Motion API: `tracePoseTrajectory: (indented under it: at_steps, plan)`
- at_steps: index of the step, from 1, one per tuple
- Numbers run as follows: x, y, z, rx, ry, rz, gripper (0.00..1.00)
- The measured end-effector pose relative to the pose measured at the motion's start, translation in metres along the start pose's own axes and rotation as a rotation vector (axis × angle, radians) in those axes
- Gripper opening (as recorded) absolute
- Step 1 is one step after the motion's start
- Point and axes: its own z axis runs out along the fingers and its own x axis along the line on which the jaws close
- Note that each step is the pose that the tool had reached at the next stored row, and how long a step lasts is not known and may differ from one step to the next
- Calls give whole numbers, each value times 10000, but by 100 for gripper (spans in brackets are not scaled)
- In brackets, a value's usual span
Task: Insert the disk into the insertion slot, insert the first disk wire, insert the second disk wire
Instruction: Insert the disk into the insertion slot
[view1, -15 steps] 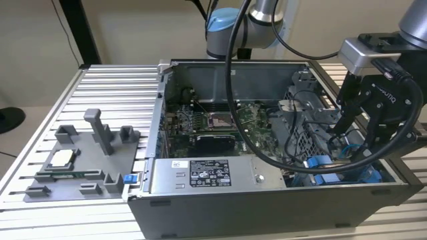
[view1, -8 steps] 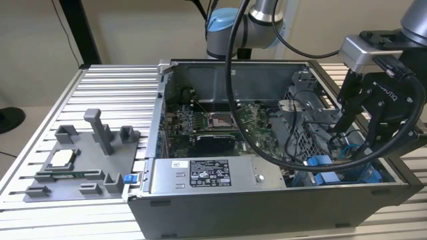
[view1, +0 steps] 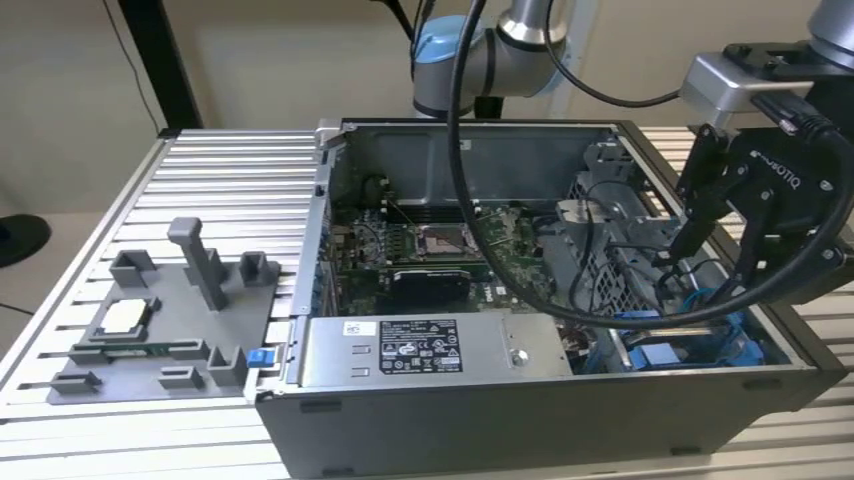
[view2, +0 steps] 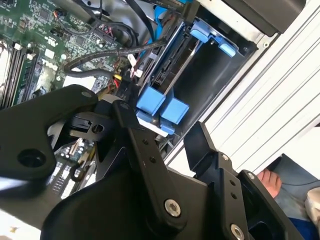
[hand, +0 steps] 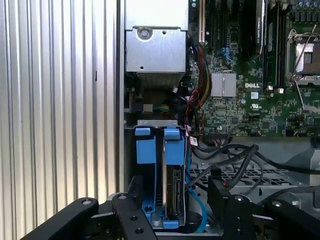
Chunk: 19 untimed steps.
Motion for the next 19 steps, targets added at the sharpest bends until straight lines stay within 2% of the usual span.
tracePoseTrajectory:
  at_steps: [16, 19]
  plan:
    - [-4, 6, -4, 18, 13, 0, 100]
    - [-34, 10, 0, 34, 13, 12, 100]
